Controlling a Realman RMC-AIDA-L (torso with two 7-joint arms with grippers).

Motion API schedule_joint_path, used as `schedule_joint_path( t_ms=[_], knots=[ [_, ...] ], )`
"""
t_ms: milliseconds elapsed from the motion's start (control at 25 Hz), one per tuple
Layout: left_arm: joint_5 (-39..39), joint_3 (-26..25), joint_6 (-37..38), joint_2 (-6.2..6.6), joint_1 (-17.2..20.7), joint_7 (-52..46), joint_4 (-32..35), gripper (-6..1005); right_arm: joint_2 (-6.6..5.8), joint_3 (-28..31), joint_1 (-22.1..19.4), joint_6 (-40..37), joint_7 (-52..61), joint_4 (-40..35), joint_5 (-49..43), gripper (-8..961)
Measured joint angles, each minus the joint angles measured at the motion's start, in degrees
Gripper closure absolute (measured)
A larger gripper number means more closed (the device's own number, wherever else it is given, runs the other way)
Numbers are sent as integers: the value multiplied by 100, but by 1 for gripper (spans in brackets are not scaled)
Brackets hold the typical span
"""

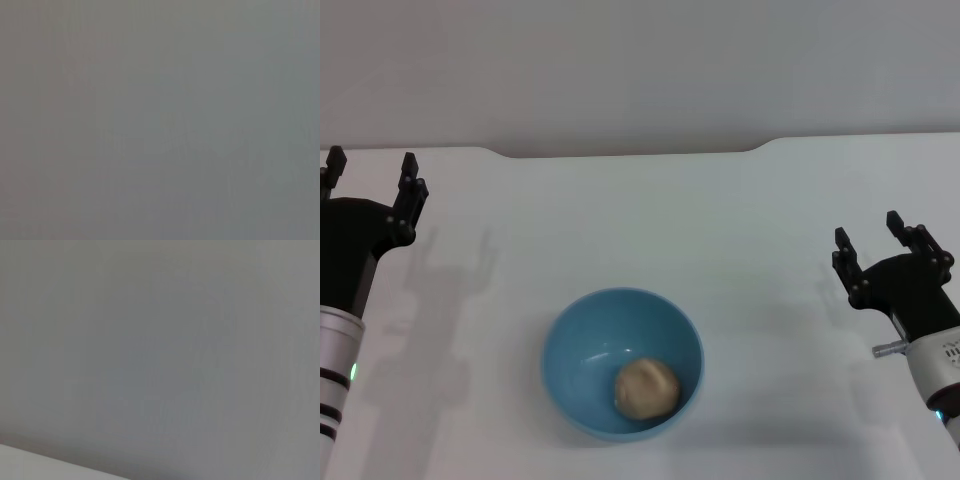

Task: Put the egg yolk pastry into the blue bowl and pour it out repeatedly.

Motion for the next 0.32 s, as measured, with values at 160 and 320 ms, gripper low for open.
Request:
schedule_joint_path(
  t_ms=[160, 320],
  knots=[
    [-1, -3, 0, 0, -16, -2, -16, 283, 2, 3, 22, 9, 12, 2, 182, 401],
    [-1, -3, 0, 0, -24, -2, -1, 283, 2, -9, 46, 12, 12, 17, 363, 401]
  ],
)
